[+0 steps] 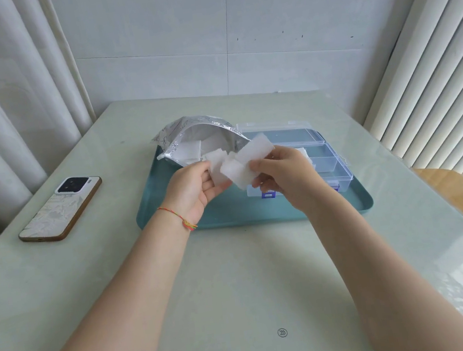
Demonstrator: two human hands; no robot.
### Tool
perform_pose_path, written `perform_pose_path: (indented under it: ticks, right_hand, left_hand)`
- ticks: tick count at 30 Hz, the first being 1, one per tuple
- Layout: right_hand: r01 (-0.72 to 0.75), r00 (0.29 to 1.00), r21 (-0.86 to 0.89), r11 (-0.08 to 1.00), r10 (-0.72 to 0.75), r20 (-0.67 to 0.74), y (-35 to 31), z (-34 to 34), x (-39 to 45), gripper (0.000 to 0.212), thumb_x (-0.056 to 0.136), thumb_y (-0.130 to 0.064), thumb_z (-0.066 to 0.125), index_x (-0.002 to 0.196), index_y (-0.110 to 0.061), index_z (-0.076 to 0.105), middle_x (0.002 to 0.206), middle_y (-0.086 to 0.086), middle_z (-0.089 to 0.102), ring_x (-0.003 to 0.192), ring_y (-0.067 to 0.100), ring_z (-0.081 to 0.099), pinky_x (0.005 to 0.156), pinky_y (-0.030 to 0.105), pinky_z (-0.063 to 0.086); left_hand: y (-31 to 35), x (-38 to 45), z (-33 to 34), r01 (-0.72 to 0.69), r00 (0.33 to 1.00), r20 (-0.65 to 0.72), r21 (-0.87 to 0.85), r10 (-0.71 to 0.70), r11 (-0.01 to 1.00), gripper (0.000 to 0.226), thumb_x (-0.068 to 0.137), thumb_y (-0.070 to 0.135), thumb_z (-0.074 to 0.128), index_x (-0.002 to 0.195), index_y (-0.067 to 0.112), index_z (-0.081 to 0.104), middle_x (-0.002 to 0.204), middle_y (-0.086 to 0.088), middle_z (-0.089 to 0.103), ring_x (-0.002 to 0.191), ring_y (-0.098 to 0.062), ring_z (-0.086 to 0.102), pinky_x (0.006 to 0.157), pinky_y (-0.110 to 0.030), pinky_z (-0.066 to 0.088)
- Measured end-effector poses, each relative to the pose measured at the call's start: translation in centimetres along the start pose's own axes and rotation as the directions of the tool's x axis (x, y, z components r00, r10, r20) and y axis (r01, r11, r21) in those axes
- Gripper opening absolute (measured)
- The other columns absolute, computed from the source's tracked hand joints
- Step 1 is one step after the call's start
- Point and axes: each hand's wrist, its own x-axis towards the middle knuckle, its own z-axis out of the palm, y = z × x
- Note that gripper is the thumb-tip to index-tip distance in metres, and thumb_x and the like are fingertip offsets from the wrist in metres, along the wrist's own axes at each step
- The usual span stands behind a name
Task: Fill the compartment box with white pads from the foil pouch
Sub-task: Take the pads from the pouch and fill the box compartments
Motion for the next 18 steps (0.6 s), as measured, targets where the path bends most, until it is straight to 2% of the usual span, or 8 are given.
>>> perform_pose_path:
  ticks: [3,5,8,9,11,13,16,18]
  right_hand:
    - [-0.037,0.999,0.256,0.966,0.027,0.042,0.1,0.8,-0.2,0.015,0.089,0.008,0.055,0.096,-0.002,0.065,0.077,0.01,0.071,0.063,0.022,0.07,0.059,0.024,0.057]
    - [-0.033,0.999,0.265,0.964,0.022,0.043,0.5,1.4,-0.1,0.016,0.088,0.008,0.057,0.101,0.002,0.064,0.083,0.013,0.072,0.069,0.026,0.071,0.068,0.028,0.06]
    - [-0.022,0.999,0.17,0.985,0.027,-0.025,1.0,1.7,0.2,0.024,0.085,0.004,0.064,0.108,0.005,0.062,0.09,0.017,0.072,0.073,0.031,0.072,0.077,0.038,0.059]
    - [-0.02,0.999,0.14,0.99,0.025,-0.034,1.1,1.7,0.3,0.023,0.084,0.002,0.065,0.107,0.004,0.062,0.087,0.017,0.072,0.071,0.03,0.072,0.076,0.039,0.059]
    - [-0.011,0.999,0.071,0.997,0.013,-0.033,1.0,1.6,0.2,0.018,0.085,0.0,0.066,0.102,0.001,0.063,0.076,0.013,0.071,0.063,0.025,0.07,0.063,0.033,0.056]
    - [-0.006,0.999,-0.032,0.999,0.004,-0.053,0.7,1.6,0.0,0.009,0.085,-0.003,0.065,0.092,-0.007,0.066,0.067,0.006,0.069,0.057,0.021,0.065,0.056,0.029,0.05]
    - [0.013,0.992,-0.079,0.997,-0.023,-0.126,0.0,1.1,0.0,0.015,0.087,-0.003,0.056,0.082,-0.012,0.067,0.07,0.004,0.063,0.053,0.018,0.057,0.05,0.027,0.042]
    - [0.05,0.993,-0.131,0.99,-0.064,-0.103,-0.7,0.3,-0.3,0.019,0.089,-0.002,0.05,0.08,-0.008,0.065,0.07,0.007,0.059,0.05,0.016,0.049,0.047,0.024,0.039]
  left_hand:
    - [-0.3,0.0,0.2,0.013,1.0,-0.007,-0.105,-0.014,0.994,0.023,0.1,0.013,0.045,0.11,0.005,0.065,0.098,-0.013,0.072,0.085,-0.023,0.069,0.071,-0.031,0.061]
    - [-0.4,-0.2,0.6,0.021,0.999,0.042,-0.149,-0.015,0.989,0.027,0.1,0.02,0.048,0.112,0.005,0.066,0.102,-0.012,0.072,0.089,-0.025,0.07,0.076,-0.033,0.061]
    - [-0.5,-0.4,1.0,0.006,0.995,0.104,-0.13,0.007,0.991,0.032,0.1,0.026,0.051,0.118,0.004,0.065,0.107,-0.012,0.072,0.095,-0.024,0.069,0.085,-0.034,0.059]
    - [-0.6,-0.4,1.1,-0.008,0.995,0.103,-0.101,0.018,0.995,0.028,0.1,0.023,0.051,0.115,0.004,0.065,0.103,-0.012,0.072,0.092,-0.024,0.069,0.085,-0.034,0.058]
    - [-0.9,-0.4,1.1,-0.042,0.997,0.07,-0.025,0.044,0.999,0.019,0.1,0.011,0.049,0.105,0.002,0.065,0.094,-0.014,0.072,0.085,-0.025,0.068,0.079,-0.032,0.059]
    - [-1.1,-0.3,1.0,-0.066,0.998,0.015,0.041,0.066,0.997,0.018,0.099,0.005,0.048,0.107,-0.003,0.063,0.094,-0.018,0.069,0.081,-0.027,0.068,0.074,-0.032,0.061]
    - [-0.8,-0.1,0.6,-0.075,0.994,-0.072,0.104,0.083,0.992,0.018,0.098,0.003,0.049,0.111,-0.005,0.06,0.095,-0.021,0.066,0.075,-0.029,0.067,0.066,-0.034,0.062]
    - [-0.6,-0.2,0.4,-0.063,0.993,-0.089,0.18,0.08,0.982,0.016,0.098,0.002,0.049,0.106,-0.003,0.062,0.092,-0.02,0.067,0.072,-0.029,0.067,0.062,-0.034,0.061]
